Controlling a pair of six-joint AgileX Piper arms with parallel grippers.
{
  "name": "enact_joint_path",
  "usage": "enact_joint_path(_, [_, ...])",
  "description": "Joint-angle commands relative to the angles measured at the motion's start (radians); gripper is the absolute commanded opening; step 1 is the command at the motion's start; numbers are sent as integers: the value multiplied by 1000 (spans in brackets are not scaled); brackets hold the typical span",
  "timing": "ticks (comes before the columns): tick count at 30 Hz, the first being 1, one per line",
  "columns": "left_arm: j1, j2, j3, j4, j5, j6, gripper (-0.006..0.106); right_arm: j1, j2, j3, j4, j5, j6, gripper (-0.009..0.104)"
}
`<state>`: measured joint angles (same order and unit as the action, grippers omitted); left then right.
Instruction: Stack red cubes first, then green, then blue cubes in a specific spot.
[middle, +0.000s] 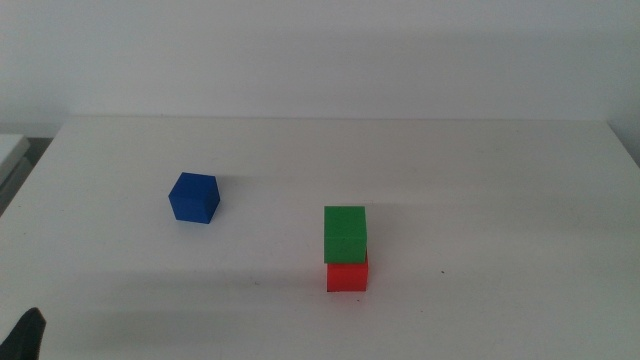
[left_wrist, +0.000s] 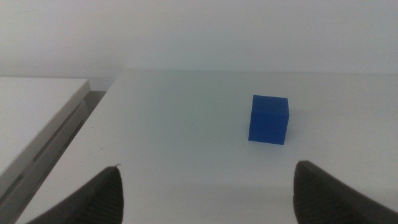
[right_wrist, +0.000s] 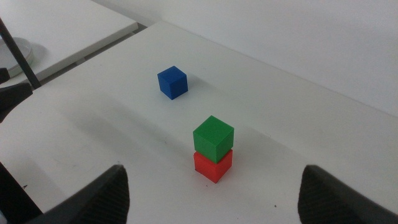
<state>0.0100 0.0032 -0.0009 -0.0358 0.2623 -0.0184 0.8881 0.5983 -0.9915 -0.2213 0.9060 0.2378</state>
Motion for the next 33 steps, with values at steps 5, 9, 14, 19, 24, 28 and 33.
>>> enact_joint_path(5, [-4, 5, -16, -62, -28, -9, 94, 0, -4, 9, -4, -16, -7, 90])
enact_joint_path(9, [-29, 307, -328, -94, 280, 18, 94, 0, -4, 9, -4, -16, -7, 90])
enact_joint_path(14, [-50, 727, -751, -115, 617, 150, 94, 0, -4, 9, -4, -16, -7, 90])
enact_joint_path(19, [-50, 1058, -1031, -108, 808, 131, 94, 0, -4, 9, -4, -16, -7, 90])
enact_joint_path(24, [-85, 1290, -1237, -86, 939, 91, 94, 0, -4, 9, -4, -16, -7, 90])
enact_joint_path(28, [-157, 1439, -1355, -36, 918, 56, 94, 0, -4, 9, -4, -16, -7, 90])
enact_joint_path(33, [-191, 1616, -1511, -8, 925, 97, 94, 0, -4, 9, -4, -16, -7, 90])
